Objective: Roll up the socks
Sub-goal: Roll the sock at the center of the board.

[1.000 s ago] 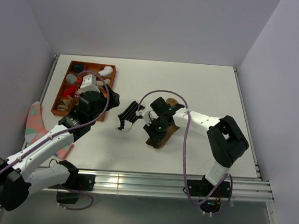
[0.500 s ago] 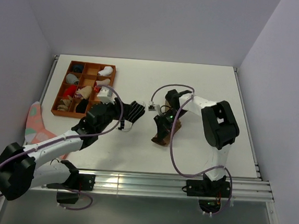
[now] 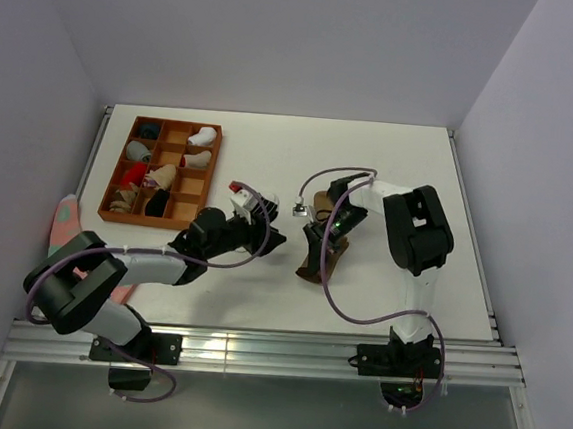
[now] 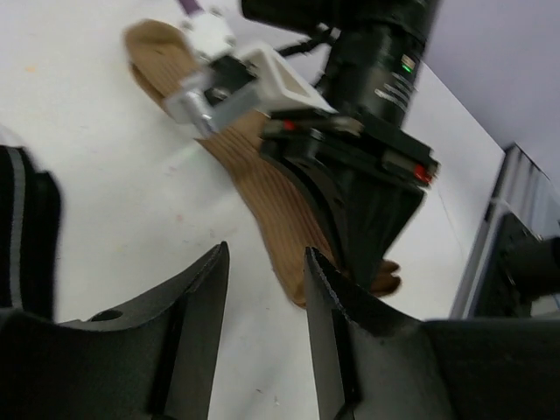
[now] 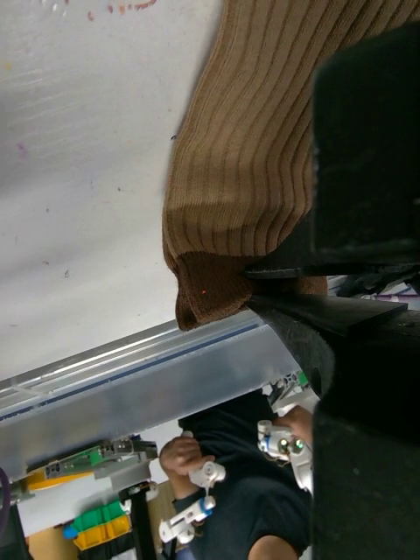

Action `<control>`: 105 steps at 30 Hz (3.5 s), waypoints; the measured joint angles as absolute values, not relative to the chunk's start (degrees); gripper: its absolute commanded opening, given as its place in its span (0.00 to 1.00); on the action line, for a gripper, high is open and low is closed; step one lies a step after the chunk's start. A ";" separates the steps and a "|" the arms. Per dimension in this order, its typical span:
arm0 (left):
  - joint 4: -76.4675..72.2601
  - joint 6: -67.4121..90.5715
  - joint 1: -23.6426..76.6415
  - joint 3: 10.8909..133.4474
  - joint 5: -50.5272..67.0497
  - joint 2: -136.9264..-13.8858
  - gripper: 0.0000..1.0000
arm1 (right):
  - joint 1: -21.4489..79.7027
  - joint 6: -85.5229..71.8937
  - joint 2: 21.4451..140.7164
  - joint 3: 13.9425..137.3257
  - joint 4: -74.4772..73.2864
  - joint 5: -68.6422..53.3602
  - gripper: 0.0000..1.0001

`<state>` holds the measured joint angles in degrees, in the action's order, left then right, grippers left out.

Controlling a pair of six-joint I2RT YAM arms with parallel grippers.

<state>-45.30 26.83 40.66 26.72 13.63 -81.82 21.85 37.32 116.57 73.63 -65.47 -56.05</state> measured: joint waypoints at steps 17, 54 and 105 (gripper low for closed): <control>-48.53 25.47 50.52 26.72 22.74 -89.71 0.60 | 20.73 39.75 118.56 74.98 -68.01 -56.69 0.14; -43.03 19.97 53.17 33.45 17.91 -98.13 0.57 | 19.92 46.02 121.05 76.20 -74.50 -58.11 0.13; -48.80 20.86 53.65 37.01 21.32 -104.27 0.00 | 19.18 44.36 122.19 76.18 -70.48 -54.02 0.22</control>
